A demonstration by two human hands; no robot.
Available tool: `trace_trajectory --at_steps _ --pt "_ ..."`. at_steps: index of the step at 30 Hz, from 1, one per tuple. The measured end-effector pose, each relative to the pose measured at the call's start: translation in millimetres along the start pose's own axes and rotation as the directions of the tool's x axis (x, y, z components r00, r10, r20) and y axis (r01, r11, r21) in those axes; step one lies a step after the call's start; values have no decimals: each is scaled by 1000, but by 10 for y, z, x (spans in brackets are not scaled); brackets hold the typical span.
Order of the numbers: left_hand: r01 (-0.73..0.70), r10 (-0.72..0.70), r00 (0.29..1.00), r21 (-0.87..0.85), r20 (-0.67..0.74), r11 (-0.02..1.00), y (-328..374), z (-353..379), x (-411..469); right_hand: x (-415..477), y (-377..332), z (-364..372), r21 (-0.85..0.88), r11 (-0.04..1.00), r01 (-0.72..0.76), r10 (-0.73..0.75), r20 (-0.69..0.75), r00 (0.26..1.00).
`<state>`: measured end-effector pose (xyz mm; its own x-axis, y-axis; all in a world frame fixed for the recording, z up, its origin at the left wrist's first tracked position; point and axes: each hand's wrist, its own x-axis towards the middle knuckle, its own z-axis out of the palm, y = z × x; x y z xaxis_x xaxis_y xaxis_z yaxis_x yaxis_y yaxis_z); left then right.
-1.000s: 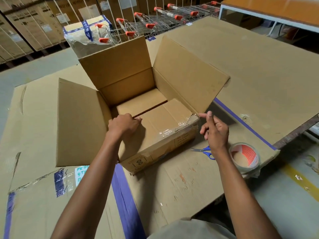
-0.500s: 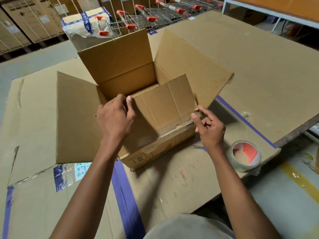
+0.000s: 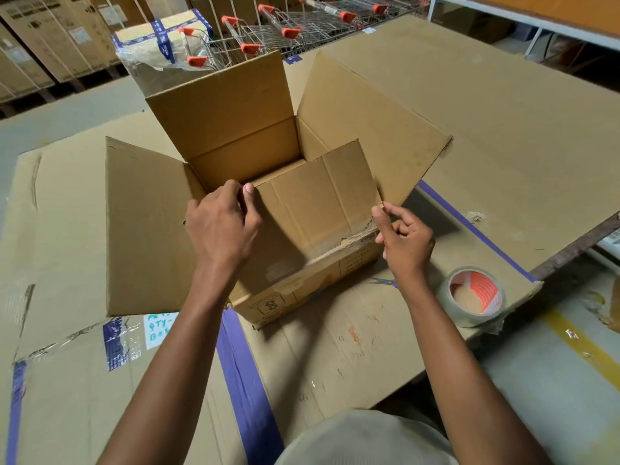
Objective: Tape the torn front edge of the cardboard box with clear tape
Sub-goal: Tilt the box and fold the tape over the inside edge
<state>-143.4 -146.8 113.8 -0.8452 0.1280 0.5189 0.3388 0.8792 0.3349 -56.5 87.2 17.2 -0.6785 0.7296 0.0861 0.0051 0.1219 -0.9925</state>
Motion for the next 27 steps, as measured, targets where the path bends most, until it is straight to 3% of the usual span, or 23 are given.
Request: trace_trajectory --at_steps 8,15,19,20,23,24,27 --pt "15 -15 1000 19 16 1000 13 18 -2 64 -57 62 165 974 -153 153 12 988" --pt "3 -3 1000 24 28 1000 12 48 -7 106 -34 41 103 982 -160 157 37 987" --pt "27 -27 1000 15 10 1000 5 46 7 75 -47 9 406 875 -263 236 118 965" --pt "31 -31 999 7 9 999 -10 46 7 84 -41 -18 362 897 -253 216 140 966" --pt "36 -36 999 -2 19 999 -39 51 6 105 9 -42 23 990 -136 131 159 979" --pt "35 -35 999 -4 25 999 -38 54 8 110 36 -13 6 992 -126 124 137 983" --pt "19 -19 999 9 34 1000 -4 60 -2 112 70 35 185 946 -267 260 62 964"
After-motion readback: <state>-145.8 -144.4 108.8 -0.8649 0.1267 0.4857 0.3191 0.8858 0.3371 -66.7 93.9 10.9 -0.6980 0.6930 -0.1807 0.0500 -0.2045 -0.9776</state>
